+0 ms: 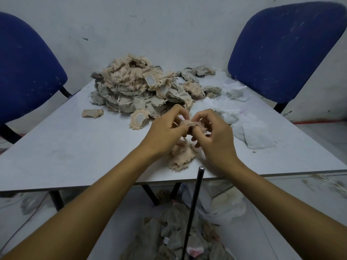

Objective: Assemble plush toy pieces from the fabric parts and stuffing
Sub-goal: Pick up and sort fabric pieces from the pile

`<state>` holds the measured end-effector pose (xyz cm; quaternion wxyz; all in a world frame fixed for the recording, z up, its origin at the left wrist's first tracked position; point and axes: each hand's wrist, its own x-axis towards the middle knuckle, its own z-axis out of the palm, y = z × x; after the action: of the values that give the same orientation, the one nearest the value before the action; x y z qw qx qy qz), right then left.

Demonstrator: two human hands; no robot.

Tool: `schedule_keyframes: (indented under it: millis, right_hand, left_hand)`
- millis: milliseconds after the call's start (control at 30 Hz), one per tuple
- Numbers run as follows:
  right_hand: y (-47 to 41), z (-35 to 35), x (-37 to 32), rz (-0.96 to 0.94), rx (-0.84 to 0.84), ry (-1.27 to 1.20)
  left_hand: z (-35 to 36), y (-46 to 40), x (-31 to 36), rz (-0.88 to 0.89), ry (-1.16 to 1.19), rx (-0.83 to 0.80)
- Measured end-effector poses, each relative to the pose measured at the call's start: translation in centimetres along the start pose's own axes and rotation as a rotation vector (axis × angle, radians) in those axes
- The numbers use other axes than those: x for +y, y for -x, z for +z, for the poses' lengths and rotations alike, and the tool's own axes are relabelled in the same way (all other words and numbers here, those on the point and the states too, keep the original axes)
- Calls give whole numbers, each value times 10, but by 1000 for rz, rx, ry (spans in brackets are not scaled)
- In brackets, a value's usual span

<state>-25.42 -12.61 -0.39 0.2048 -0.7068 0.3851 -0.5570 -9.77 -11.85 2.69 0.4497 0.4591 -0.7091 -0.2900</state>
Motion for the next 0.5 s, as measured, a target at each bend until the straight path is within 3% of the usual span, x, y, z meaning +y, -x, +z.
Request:
schedule_keyframes:
  millis: [100, 200, 300, 400, 433, 500]
  right_hand:
    - [-1, -2, 0, 43, -25, -86]
    - [0, 0, -2, -2, -103, -68]
    - [-2, 0, -3, 113, -212, -143]
    - [-5, 2, -2, 186, -394, 32]
    - [-5, 4, -1, 162, -458, 143]
    - [-4, 8, 1, 129, -494, 291]
  left_hand:
    - [-11, -2, -1, -224, 364, -89]
    - [-16, -1, -3, -217, 388, -85]
    - [-23, -3, -7, -176, 403, 19]
    - [-35, -5, -7, -211, 589, -201]
    - [-37, -5, -7, -224, 566, -264]
    - [-34, -4, -12, -211, 271, -200]
